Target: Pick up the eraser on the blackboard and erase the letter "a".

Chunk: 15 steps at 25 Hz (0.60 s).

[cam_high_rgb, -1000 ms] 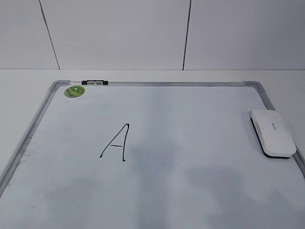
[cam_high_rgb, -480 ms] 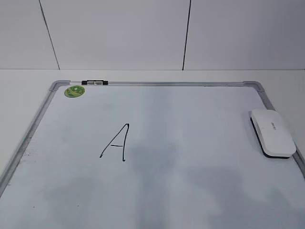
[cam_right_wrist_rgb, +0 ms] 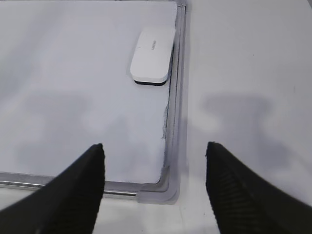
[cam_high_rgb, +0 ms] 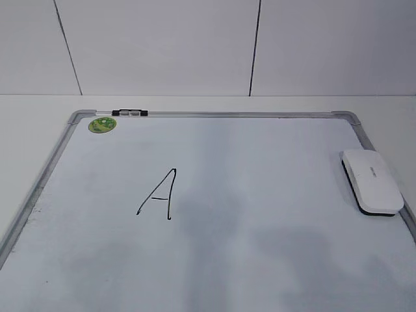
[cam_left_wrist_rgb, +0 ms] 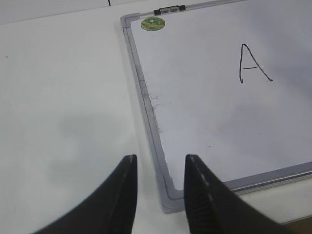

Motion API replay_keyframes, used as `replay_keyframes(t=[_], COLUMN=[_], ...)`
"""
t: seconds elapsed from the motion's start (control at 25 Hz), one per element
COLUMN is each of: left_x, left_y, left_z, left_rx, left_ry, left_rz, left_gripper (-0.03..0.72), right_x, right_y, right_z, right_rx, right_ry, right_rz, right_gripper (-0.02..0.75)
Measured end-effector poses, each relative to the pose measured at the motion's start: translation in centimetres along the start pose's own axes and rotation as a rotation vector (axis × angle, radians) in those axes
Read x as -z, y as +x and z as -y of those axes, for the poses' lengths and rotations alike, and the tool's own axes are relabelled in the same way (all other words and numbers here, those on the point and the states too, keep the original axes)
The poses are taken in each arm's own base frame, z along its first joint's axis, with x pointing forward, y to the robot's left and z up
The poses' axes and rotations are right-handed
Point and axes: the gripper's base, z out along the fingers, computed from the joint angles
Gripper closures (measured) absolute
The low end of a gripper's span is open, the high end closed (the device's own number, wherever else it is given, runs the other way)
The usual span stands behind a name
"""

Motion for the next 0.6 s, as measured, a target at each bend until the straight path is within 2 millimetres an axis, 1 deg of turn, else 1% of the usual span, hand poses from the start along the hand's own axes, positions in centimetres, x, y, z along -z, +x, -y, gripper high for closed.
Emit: replay_keyframes(t=[0.28,0.6], left_x=[-0.01,-0.08], left_y=[0.0,-0.04], left_z=[0.0,0.04], left_rx=[0.003,0.042], left_ry=[-0.005,-0.074], left_rz=[0.0,0.0], left_gripper=[0.449,0.45], right_x=[0.02,0.14], right_y=[0.01,0.08], right_z=[0.01,-0.12], right_rx=[-0.004,-0.062], right_ry=[0.01,0.107], right_rz=[0.001,-0.002], right_gripper=[0.214,0.214])
